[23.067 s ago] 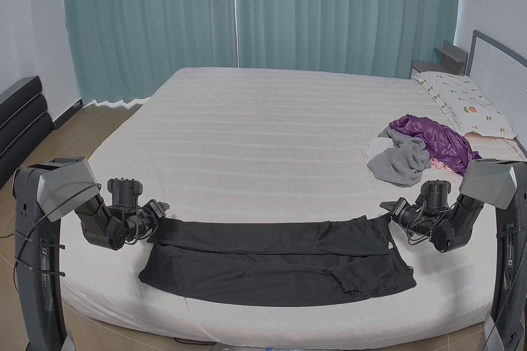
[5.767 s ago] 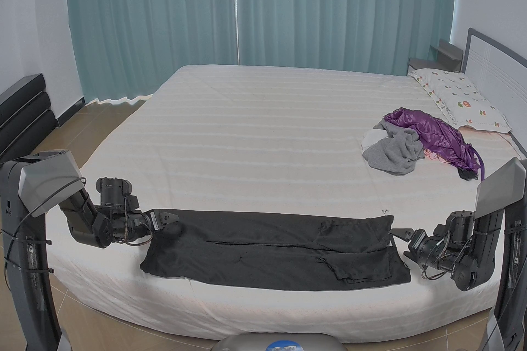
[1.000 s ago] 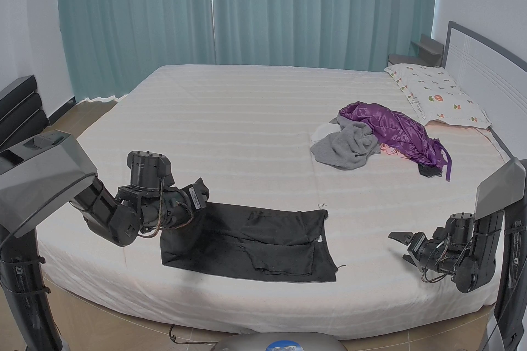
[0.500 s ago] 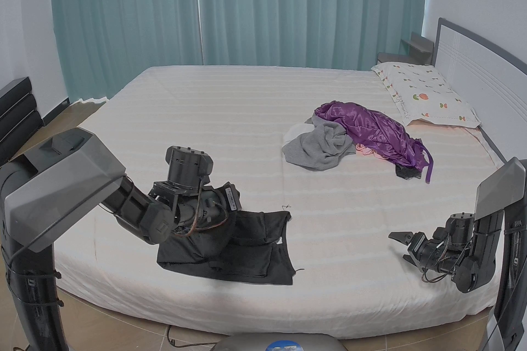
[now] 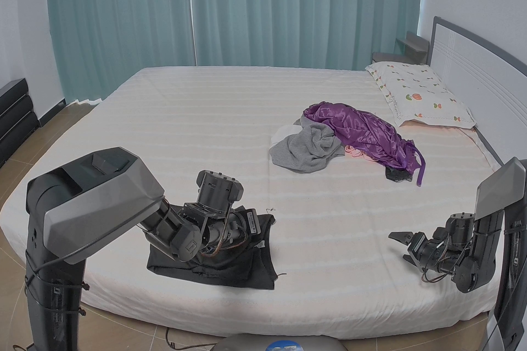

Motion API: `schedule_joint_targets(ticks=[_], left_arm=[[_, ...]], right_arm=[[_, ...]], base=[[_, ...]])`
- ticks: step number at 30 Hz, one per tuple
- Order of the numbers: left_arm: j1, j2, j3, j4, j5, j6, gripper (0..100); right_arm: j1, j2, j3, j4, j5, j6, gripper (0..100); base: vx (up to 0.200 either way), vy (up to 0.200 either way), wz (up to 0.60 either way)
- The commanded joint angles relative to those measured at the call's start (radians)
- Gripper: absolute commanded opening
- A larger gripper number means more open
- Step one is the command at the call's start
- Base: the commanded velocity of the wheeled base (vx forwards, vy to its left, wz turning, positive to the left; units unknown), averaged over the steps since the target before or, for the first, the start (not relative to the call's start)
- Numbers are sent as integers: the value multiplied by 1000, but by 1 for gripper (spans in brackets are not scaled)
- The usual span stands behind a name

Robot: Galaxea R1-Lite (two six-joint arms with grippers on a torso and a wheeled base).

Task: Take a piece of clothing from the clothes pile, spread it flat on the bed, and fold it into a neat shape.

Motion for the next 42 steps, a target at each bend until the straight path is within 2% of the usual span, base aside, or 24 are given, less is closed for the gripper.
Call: schedule_joint_targets(ticks=[1, 5, 11, 18, 21, 23, 27, 28, 34, 42], left_arm=[[-11, 33, -2, -2, 22, 0, 100], [-11, 23, 14, -8, 46, -11, 100], [27, -135, 132, -66, 29, -163, 100], [150, -247, 288, -188, -73, -307, 100], [190, -250, 311, -195, -106, -343, 100], [247, -240, 334, -198, -158, -382, 100], [268, -238, 340, -198, -181, -399, 100], [300, -206, 362, -198, -218, -416, 100], [339, -197, 458, -270, -224, -421, 100], [357, -155, 480, -326, -225, -419, 100]], right_arm=[[-1, 2, 2, -16, 0, 0, 100], [-1, 2, 2, -16, 0, 0, 100], [-1, 2, 2, -16, 0, 0, 100], [-1, 2, 2, -16, -1, 0, 100], [-1, 2, 2, -16, -1, 0, 100], [-1, 0, 2, -16, -1, 0, 100], [-1, 0, 2, -16, -4, 0, 100], [-2, -18, 22, -16, -7, 15, 100], [12, -49, 40, -16, -9, 74, 100], [36, -61, 51, -16, -15, 72, 100]], base=[[0, 0, 0], [0, 0, 0], [0, 0, 0], [0, 0, 0], [0, 0, 0], [0, 100, 0], [0, 200, 0], [0, 200, 0], [0, 200, 0], [0, 200, 0]])
